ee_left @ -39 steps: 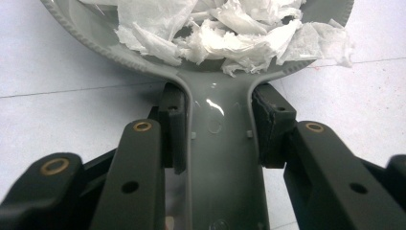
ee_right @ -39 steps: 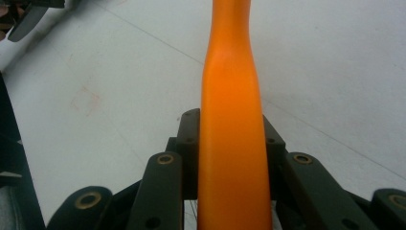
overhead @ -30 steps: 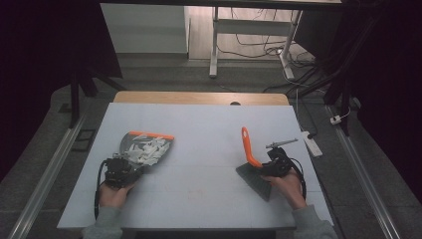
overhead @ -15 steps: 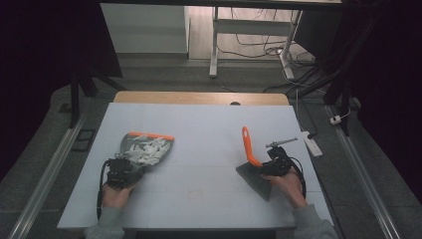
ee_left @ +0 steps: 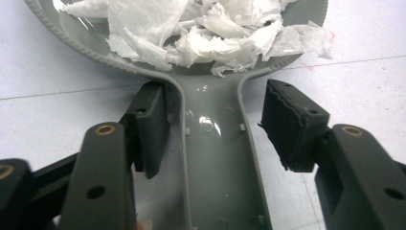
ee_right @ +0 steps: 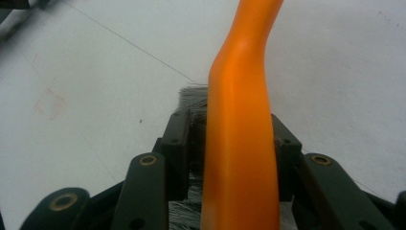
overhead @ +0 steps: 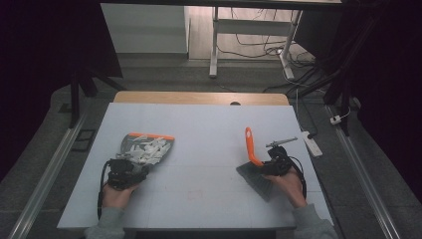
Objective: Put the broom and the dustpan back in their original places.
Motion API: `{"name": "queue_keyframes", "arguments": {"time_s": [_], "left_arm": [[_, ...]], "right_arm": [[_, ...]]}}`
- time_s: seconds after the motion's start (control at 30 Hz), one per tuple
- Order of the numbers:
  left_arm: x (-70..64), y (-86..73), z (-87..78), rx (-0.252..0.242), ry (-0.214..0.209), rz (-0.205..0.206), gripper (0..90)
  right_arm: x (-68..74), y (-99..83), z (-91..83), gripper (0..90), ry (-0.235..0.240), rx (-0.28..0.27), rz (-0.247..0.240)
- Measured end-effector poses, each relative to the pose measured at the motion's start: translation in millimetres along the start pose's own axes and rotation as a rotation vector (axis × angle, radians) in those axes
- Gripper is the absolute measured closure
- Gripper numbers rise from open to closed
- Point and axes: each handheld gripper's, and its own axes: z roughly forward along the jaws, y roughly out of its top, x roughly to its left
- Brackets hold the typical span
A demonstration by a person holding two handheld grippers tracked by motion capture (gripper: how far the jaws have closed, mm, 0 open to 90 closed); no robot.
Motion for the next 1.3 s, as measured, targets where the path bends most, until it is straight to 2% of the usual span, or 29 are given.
{"name": "queue_keyframes", "arguments": {"time_s": [0.27,0.33,0.4,0.47,0.67,0.77,1.03,1.3], "left_arm": [[-0.6,-0.5,-0.3,0.012,-0.023,0.016,27.2],[-1.9,-0.8,-0.6,0.007,-0.023,0.027,24.6],[-2.0,-0.8,-1.8,-0.001,-0.022,0.027,22.3],[-0.7,-1.1,-2.6,-0.006,-0.021,0.028,19.9],[0.3,-1.4,-5.0,-0.016,-0.013,0.026,16.6],[0.0,-1.7,-7.6,-0.024,-0.007,0.034,15.5],[1.9,-4.5,-16.8,-0.060,-0.010,0.070,15.1],[3.6,-5.4,-27.0,-0.088,-0.040,0.116,17.8]], "right_arm": [[-1.6,1.8,3.0,46.3,-0.090,0.019,-0.046],[-2.8,1.9,4.5,45.0,-0.093,0.022,-0.043],[-2.9,2.0,4.3,43.8,-0.097,0.020,-0.045],[-2.5,1.9,4.3,43.0,-0.121,0.021,-0.054],[-2.6,2.2,4.5,41.9,-0.133,0.018,-0.054],[-0.9,3.1,1.7,37.2,-0.197,0.003,-0.068],[0.7,2.8,-8.1,38.8,-0.210,-0.053,-0.093],[7.9,0.8,-16.1,39.2,-0.173,-0.107,-0.153]]}}
